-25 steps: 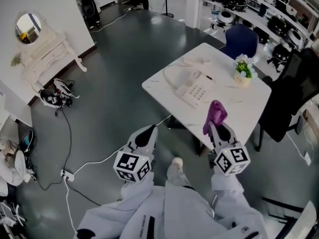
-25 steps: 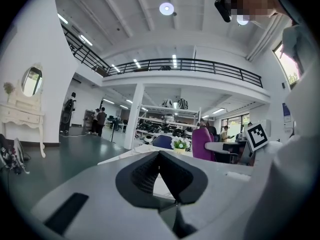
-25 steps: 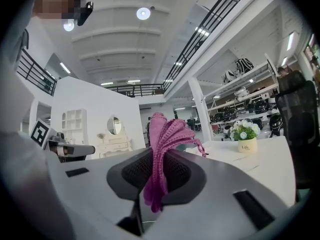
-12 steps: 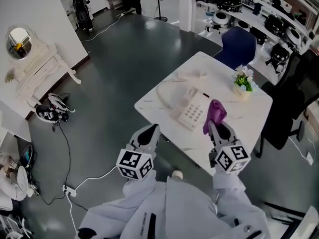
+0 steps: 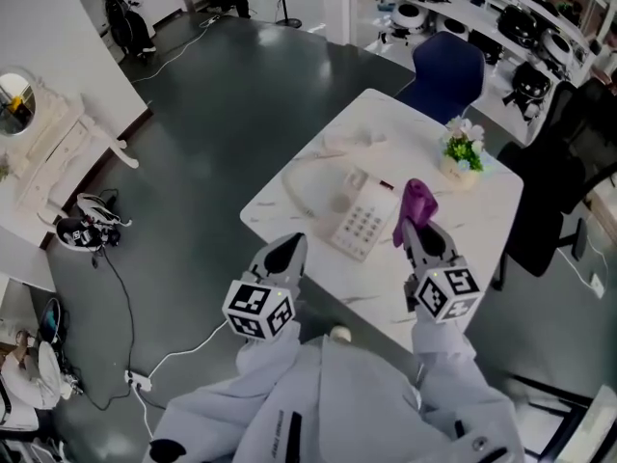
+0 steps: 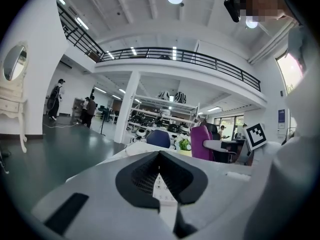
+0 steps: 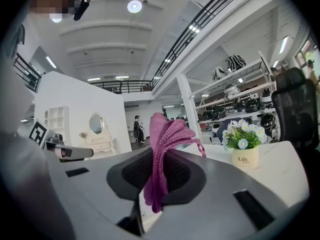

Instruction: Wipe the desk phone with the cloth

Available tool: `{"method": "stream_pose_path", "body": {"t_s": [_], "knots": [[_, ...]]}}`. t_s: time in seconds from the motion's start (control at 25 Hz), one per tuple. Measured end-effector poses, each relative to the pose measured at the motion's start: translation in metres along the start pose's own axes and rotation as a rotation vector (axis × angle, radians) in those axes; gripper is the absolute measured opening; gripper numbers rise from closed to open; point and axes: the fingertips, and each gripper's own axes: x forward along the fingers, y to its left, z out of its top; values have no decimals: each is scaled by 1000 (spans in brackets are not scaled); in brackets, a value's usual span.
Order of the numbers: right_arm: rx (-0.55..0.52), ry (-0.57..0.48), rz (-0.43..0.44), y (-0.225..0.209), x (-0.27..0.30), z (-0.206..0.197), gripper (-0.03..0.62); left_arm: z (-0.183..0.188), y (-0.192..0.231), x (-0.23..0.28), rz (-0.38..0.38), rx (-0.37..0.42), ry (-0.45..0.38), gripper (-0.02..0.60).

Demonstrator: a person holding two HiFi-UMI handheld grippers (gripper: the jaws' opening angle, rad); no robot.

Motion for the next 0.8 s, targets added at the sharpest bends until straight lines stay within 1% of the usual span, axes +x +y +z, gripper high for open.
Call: {"method": "stream_pose_path", "body": {"t_s": [0.28, 0.6, 0.8], "knots": [[-17, 32, -68, -27, 21, -3, 38, -7, 10, 36, -40, -30, 51, -2], [-37, 80, -174, -56, 42, -15, 38, -18, 17, 78, -135, -49, 132, -2], [-62, 112, -209, -68, 57, -22, 38, -26, 22, 101, -182, -61, 170, -2]]}}
